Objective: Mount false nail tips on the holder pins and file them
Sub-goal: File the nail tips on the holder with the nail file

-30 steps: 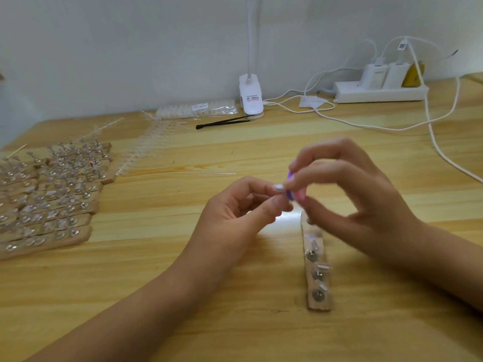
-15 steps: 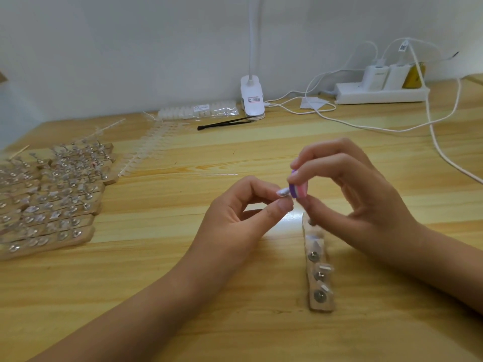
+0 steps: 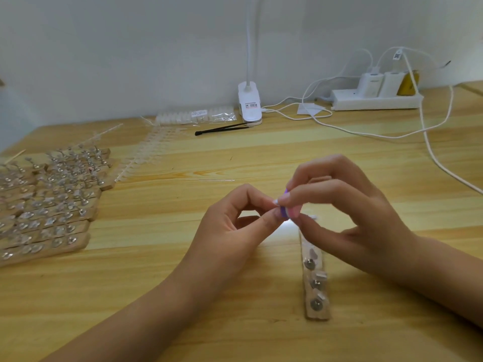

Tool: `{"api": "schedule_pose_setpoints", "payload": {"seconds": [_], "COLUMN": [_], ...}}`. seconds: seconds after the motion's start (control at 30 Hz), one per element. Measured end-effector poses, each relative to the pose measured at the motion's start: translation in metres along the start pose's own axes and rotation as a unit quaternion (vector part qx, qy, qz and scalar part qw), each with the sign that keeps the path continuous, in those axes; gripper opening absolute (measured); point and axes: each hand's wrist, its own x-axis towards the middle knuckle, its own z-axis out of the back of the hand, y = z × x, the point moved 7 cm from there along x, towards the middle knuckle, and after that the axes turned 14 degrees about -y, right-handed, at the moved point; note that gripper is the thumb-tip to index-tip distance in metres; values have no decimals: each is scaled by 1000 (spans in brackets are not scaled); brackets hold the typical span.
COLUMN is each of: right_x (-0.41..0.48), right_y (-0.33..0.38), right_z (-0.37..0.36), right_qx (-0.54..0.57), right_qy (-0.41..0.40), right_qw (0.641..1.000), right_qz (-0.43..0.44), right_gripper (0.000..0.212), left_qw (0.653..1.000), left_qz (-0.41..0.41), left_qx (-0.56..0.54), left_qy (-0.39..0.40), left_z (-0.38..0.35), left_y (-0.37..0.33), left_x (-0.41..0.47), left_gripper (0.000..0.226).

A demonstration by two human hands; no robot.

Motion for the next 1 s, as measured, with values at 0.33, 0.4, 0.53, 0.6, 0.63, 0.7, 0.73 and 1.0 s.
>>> {"api": "schedule_pose_setpoints", "payload": {"seconds": [0.33,0.4,0.53,0.6,0.63,0.7,0.73,1.0], "right_x": [1,3,3,3,3,3,3,2], "right_y": [-9,-9,-4,-4,-4,-4,-3,-2], "right_z": [11,11,6,6,7,8,8,0], "right_qx": [36,22,12,9,4,-5,-4,-33], "right_qy": [-29,-26,-4,-3,-5,-5,-3,42], "right_qw": [997,998,999,999,999,999,999,998], "right_qz": [-66,-59,-39,-43,-43,-39,-37,14], "right_gripper": [26,28,28,27,27,27,27,28], "left_qw": [998,998,999,999,999,999,999,999], "left_qz": [39,38,30,29,29,31,33,12], "left_qx": [-26,-25,-7,2,3,2,-1,9], "left_qy": [-35,-37,-36,-35,-34,-36,-39,-42], "left_z": [5,6,7,8,7,7,7,7], "left_y": [6,6,7,7,7,7,8,6], "left_x": [4,5,5,5,5,5,5,2], "left_gripper": [3,5,18,19,18,16,15,15]}}
